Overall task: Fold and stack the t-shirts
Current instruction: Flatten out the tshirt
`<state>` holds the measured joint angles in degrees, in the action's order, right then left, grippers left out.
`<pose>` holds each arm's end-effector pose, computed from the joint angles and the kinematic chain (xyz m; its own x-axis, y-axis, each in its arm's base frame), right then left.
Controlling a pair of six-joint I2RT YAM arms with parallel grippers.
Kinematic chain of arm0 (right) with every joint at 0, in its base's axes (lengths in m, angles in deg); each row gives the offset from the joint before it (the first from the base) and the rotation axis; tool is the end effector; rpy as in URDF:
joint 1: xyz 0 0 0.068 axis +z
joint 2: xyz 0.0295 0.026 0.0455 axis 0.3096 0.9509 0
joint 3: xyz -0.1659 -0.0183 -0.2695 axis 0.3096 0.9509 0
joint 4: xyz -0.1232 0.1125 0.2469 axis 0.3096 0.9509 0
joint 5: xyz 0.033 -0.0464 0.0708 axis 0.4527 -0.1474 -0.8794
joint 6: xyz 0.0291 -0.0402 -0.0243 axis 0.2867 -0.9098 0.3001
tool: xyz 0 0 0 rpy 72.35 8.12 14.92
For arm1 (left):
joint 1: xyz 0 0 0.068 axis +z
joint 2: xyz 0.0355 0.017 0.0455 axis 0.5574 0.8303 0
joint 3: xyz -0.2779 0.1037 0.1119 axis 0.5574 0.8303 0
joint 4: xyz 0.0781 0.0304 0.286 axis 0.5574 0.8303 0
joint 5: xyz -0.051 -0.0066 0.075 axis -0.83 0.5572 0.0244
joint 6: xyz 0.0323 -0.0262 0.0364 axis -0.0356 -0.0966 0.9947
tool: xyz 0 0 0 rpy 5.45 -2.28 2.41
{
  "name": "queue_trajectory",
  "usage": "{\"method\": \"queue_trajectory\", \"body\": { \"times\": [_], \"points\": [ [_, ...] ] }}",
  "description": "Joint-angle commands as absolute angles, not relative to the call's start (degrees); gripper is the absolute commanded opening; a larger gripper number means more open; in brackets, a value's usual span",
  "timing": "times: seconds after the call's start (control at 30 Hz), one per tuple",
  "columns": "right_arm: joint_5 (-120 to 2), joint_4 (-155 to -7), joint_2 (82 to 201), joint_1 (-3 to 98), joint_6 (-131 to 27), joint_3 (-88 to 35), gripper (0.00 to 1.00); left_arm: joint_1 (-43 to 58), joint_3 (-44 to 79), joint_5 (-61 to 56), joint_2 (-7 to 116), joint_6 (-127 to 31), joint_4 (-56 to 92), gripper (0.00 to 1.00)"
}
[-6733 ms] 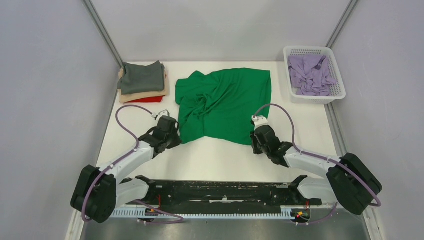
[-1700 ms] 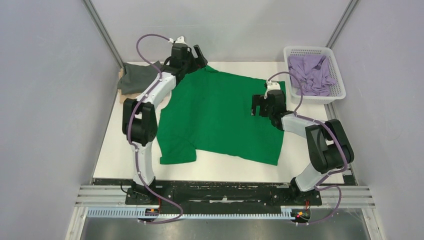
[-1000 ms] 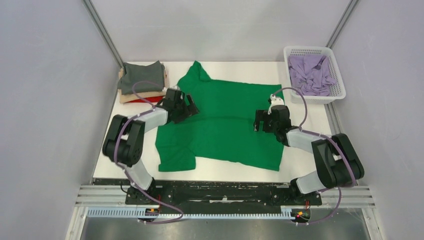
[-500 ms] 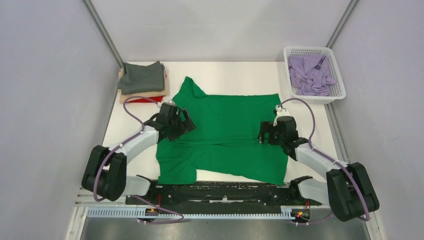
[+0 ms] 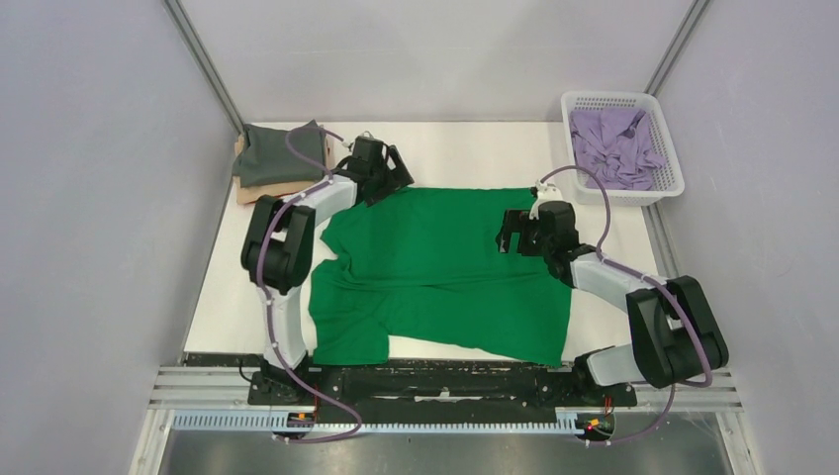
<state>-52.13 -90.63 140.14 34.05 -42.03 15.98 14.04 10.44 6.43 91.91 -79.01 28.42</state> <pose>0.2804 0.0813 0.1864 -0.6386 0.1149 -0.7609 -0.1137 0.9639 0.2409 0.4642 -0.1670 0.2152 -0.6890 -0.4703 -0.5515 -0.1833 0.8492 -0.4952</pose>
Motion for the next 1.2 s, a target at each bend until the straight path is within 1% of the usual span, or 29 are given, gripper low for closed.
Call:
{"method": "queue_trajectory", "body": {
  "times": [0.0,0.17,0.4,0.5,0.73,0.83,0.93,1.03,1.07,1.13,1.17],
  "points": [
    [-49.56,-92.3,142.06,34.04,-43.75,12.44,0.98,14.73,3.02,6.01,98.93,-79.27,27.52,1.0],
    [-48.47,-91.81,143.62,34.03,-44.62,11.84,0.98,14.72,-1.39,6.01,103.59,-79.5,27.68,1.0],
    [-46.91,-91.04,144.77,34.01,-45.26,11.57,0.98,14.63,-4.5,1.18,107.36,-82.87,20.95,1.0],
    [-46.4,-91.01,145.0,33.97,-45.2,11.45,0.98,14.65,-8.04,-0.09,110.73,-83.85,20.31,1.0],
    [-45.01,-91.42,146.1,33.95,-45.46,10.58,0.98,14.55,-16.47,-2.95,116.8,-86.38,12.16,1.0],
    [-43.81,-91.44,147.12,33.9,-45.54,9.34,0.98,14.55,-21.78,-4.03,119.86,-86.87,10.8,1.0],
    [-42.71,-91.49,148.16,33.86,-45.31,7.97,0.98,14.32,-29.38,-8.03,124.15,-87.52,8.46,1.0],
    [-42.16,-91.35,148.99,33.68,-45.17,6.72,0.98,14.12,-38.2,-10.68,128.45,-87.9,10.18,1.0],
    [-41.86,-91.18,149.2,33.57,-45.09,6.25,0.98,14.1,-39.38,-11.87,128.67,-87.51,11.17,1.0],
    [-41.06,-90.53,149.75,33.51,-45.06,5.21,0.98,14.1,-37.62,-12.36,126.32,-85.32,12.7,1.0],
    [-41.06,-89.85,150.3,33.35,-44.96,4.3,0.98,14.18,-34.72,-11.73,123.77,-83.63,13.1,1.0]
  ]
}}
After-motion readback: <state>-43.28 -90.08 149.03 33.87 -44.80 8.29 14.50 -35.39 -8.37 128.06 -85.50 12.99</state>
